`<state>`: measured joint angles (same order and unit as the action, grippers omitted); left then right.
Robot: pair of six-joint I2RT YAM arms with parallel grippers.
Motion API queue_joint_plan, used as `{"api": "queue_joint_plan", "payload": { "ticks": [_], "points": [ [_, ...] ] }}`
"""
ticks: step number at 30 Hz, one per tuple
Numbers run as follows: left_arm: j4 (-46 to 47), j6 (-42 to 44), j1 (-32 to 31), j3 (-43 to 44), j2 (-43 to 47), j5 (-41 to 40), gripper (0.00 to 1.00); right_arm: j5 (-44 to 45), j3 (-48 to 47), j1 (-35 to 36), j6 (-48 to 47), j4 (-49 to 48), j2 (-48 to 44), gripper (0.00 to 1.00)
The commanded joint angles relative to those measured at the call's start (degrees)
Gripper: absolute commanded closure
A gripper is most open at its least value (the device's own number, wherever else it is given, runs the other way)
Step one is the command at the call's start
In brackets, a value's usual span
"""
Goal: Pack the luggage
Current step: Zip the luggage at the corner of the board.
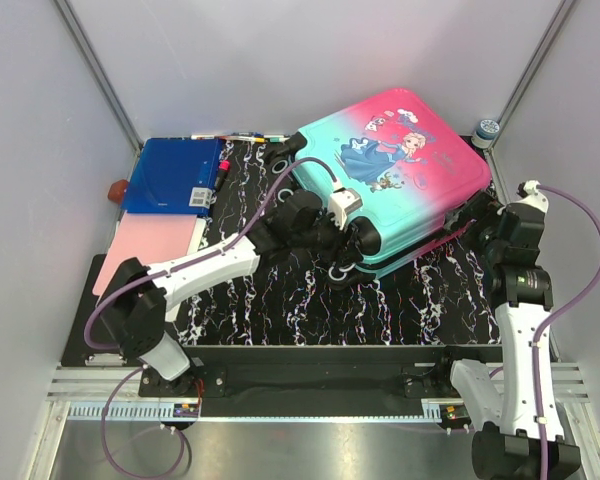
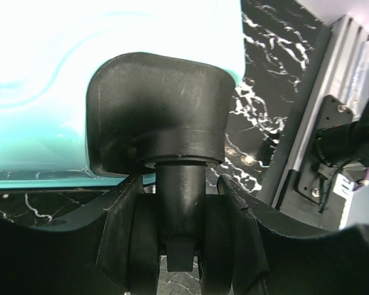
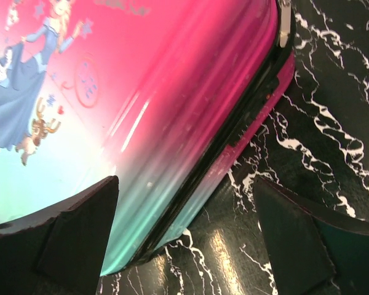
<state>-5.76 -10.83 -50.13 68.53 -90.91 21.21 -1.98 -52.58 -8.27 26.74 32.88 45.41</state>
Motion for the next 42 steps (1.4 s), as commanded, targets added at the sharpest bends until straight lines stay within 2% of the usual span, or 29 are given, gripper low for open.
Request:
{"api": "queue_joint_plan", "payload": {
  "ticks": [1, 10, 22, 32, 38, 42],
  "points": [
    [8.31, -2.88, -0.50, 0.91, 6.44, 6.39, 1.00, 1.63, -4.29, 0.01, -0.02, -0.89, 0.38, 0.03],
    [11.56, -4.81, 0.03, -0.59, 9.09, 5.77, 1.00, 1.36, -3.85, 0.01, 0.68, -1.07, 0.73, 0.03],
    [33.25, -17.37, 2.23, -11.66, 6.72, 8.84, 1.00, 1.63, -3.15, 0.01, 0.59, -1.33, 0.56, 0.02],
    [39.33, -21.07, 2.05, -15.01, 4.61, 9.81, 1.00, 1.71, -0.08, 0.01, 0.59, -4.31, 1.88, 0.02],
    [44.34, -24.23, 1.88, -16.32, 2.23, 11.04, 1.00, 10.93, 1.25, -0.16, 0.16, -6.51, 5.65, 0.02],
    [44.35, -24.33, 2.58, -17.82, 3.37, 7.46, 1.00, 14.01, -2.35, -2.97, -0.55, -6.52, 7.15, 0.01]
  ]
}}
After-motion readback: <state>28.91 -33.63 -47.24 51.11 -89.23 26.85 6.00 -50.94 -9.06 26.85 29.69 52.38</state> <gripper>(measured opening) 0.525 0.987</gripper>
